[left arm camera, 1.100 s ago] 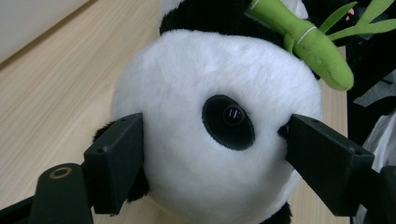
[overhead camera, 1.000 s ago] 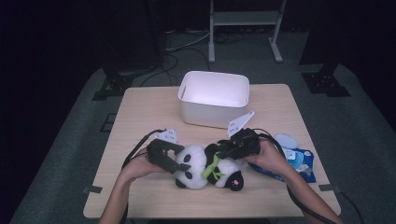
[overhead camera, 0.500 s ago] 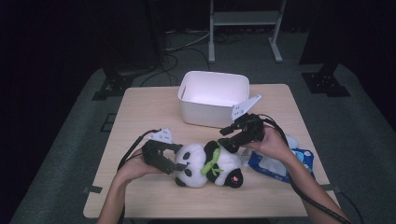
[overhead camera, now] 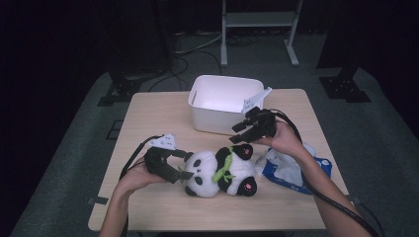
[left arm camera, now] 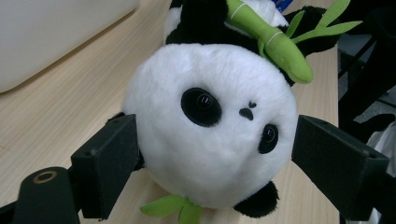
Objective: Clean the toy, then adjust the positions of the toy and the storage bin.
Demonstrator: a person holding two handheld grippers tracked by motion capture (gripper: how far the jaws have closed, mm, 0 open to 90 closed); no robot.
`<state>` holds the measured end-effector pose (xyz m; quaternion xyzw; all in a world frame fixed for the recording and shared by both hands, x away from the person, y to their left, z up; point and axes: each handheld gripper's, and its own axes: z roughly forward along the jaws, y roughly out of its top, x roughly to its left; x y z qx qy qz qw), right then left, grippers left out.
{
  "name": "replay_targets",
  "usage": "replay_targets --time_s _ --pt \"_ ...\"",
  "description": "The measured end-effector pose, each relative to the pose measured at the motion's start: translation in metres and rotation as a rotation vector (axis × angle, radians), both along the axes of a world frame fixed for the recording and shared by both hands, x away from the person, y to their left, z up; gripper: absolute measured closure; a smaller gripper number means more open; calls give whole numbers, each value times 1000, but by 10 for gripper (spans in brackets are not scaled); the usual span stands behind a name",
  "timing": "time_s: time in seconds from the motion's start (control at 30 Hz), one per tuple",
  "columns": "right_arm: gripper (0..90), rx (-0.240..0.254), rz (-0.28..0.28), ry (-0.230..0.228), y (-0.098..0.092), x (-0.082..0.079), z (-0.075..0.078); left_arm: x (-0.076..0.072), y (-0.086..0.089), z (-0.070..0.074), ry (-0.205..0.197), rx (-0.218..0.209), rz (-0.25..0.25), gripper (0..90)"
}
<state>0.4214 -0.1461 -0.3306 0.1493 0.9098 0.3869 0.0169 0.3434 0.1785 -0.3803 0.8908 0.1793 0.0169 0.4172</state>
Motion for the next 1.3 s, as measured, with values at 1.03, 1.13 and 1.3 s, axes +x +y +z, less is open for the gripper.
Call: replay_targets --time_s 1.03,1.13,1.3 --pt "459 -14 -9 -22 10 45 24 0 5 0 4 7 -5 137" --pt "459 -14 -9 -29 12 50 26 0 5 0 6 6 -3 137" --pt "468 -23 -10 -33 15 56 30 -1 6 1 8 1 0 137"
